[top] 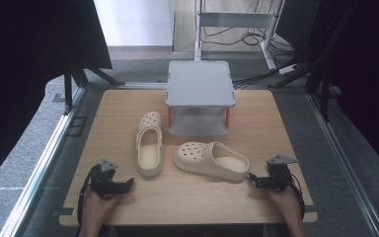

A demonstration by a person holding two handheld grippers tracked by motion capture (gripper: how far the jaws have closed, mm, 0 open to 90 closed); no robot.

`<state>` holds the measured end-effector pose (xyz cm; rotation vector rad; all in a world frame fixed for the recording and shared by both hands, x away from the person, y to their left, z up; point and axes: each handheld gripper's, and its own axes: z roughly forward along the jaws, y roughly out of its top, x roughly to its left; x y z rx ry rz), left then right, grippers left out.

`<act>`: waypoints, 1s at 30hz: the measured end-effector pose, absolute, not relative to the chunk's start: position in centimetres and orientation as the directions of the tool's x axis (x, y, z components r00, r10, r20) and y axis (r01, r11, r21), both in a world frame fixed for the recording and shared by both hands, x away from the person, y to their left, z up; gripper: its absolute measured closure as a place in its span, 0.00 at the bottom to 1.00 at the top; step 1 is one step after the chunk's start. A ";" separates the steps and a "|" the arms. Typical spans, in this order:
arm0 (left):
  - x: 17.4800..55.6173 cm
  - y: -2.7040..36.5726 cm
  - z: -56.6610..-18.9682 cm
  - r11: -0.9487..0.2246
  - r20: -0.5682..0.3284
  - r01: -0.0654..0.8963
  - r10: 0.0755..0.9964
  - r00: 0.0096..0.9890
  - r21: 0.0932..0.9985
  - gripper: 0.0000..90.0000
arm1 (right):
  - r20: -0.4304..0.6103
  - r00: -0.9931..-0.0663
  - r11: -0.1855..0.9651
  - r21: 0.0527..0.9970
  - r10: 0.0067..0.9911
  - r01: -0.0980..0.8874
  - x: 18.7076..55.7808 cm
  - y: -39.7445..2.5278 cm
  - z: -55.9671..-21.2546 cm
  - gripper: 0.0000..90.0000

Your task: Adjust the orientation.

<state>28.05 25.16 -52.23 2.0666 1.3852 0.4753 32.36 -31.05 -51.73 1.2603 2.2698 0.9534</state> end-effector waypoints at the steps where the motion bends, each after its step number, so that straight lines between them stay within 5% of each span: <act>1: 28.0 25.2 -52.2 -0.276 -0.034 0.705 0.920 0.391 0.653 0.00 | 0.002 -0.529 0.370 0.713 0.848 0.595 32.4 -31.1 -51.7 0.10; 30: 28.2 24.9 -52.3 -0.269 -0.035 0.705 0.922 0.385 0.656 0.00 | 0.021 -0.545 0.377 0.701 0.838 0.606 32.1 -31.1 -50.9 0.14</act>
